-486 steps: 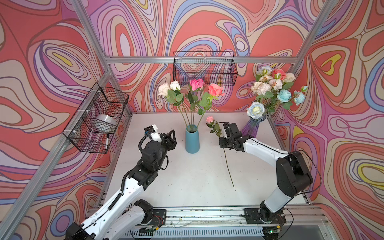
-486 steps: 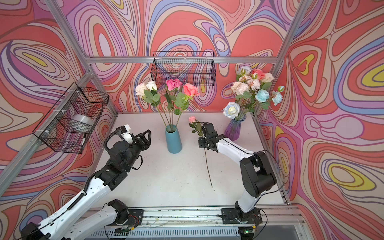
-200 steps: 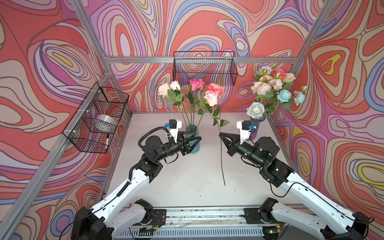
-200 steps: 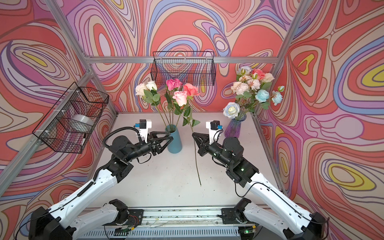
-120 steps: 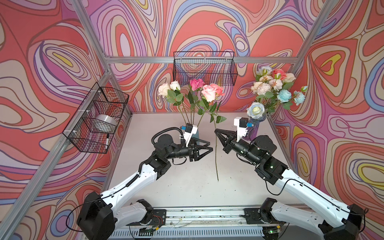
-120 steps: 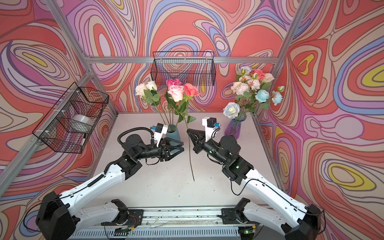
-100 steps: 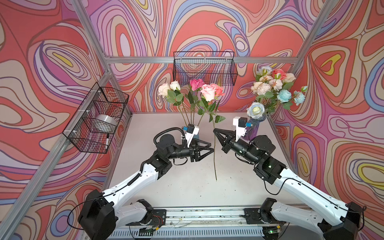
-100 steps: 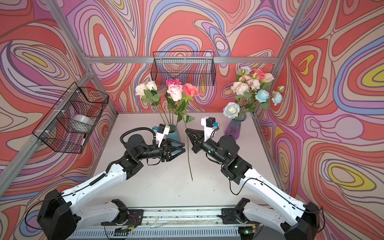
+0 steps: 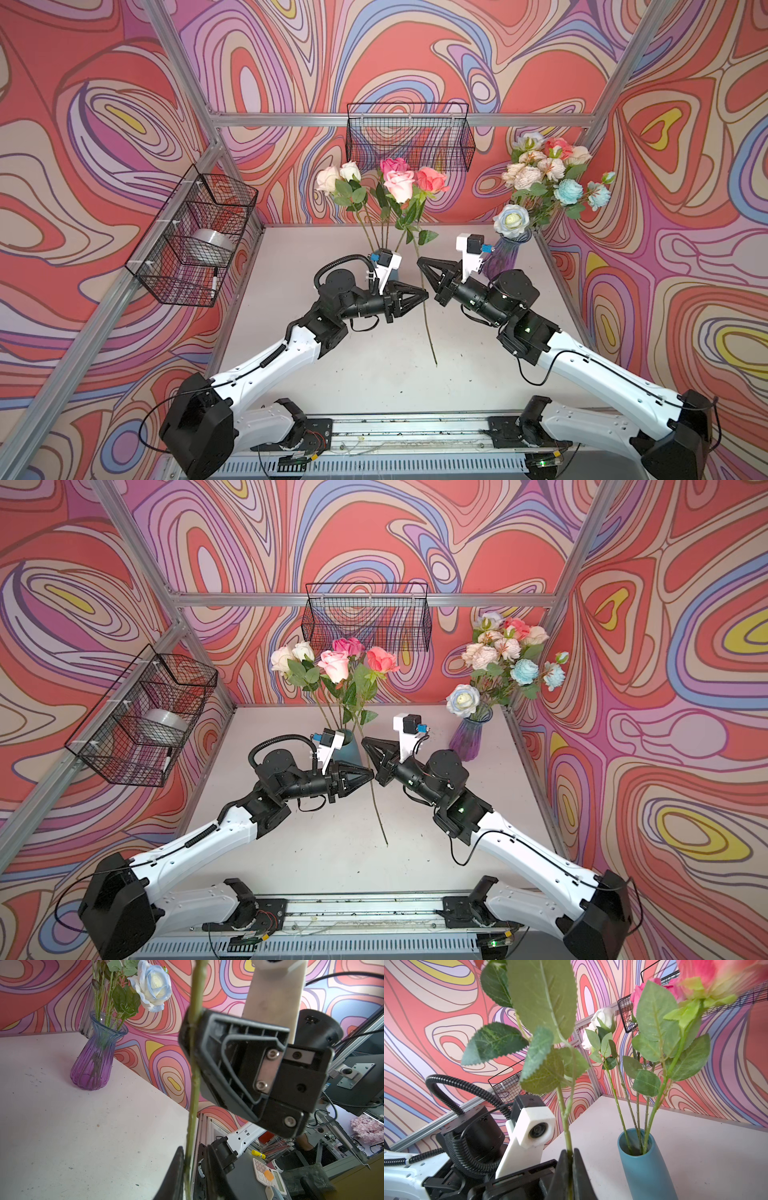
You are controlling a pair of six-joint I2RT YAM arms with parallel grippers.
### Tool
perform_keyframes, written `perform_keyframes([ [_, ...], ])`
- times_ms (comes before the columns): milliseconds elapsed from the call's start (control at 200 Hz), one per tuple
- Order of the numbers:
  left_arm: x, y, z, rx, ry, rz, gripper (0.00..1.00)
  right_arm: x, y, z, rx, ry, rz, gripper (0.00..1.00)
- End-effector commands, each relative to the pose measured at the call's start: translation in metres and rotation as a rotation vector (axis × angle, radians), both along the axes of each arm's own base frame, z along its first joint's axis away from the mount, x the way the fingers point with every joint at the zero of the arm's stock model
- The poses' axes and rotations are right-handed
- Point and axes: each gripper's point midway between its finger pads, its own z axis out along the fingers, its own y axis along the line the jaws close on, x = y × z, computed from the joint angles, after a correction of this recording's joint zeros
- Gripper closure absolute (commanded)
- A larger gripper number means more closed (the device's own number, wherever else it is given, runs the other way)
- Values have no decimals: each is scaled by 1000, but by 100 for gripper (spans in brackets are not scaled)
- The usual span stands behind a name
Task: Arrange the flowers into the vase
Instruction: 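Close the left gripper on the stem while the right gripper opens and withdraws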
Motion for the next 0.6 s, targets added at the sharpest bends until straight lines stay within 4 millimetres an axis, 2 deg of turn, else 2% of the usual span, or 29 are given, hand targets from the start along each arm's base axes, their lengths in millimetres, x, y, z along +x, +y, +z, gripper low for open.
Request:
perform_keyframes([
  [0, 3, 1, 7, -15, -40, 32, 89, -5, 4, 8, 26, -13, 27, 100],
  [125, 5, 2, 7, -15, -44, 50, 94, -5, 4, 7, 29, -9, 26, 100],
  [200, 6, 3, 6, -12, -48, 60, 100, -6, 4, 6, 27, -6, 28, 100],
  [376, 6, 9, 10, 10, -91, 97, 100, -6, 1, 5, 12, -5, 17, 100],
  [461, 7, 15, 12, 45, -134, 138, 100, -6, -3, 2, -9, -2, -7, 80],
  [591, 14, 35, 21, 125, -271, 267, 100, -1, -28, -7, -32, 18, -132, 72],
])
